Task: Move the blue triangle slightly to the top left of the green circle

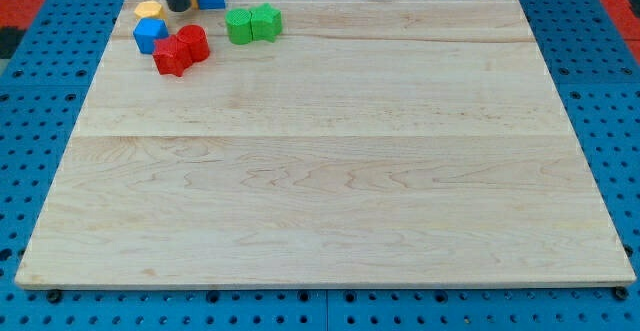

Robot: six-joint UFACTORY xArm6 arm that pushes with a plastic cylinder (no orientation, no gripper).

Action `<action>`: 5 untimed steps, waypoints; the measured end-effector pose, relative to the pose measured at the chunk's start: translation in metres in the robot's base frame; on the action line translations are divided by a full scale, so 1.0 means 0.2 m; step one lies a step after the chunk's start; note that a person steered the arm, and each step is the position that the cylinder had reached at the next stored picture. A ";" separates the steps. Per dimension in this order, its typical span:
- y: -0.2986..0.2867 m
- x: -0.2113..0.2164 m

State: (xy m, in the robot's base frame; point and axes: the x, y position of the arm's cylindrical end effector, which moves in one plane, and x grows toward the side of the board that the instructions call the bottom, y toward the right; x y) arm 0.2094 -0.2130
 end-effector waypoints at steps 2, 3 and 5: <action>-0.16 -0.09; -0.12 -0.09; 0.09 -0.09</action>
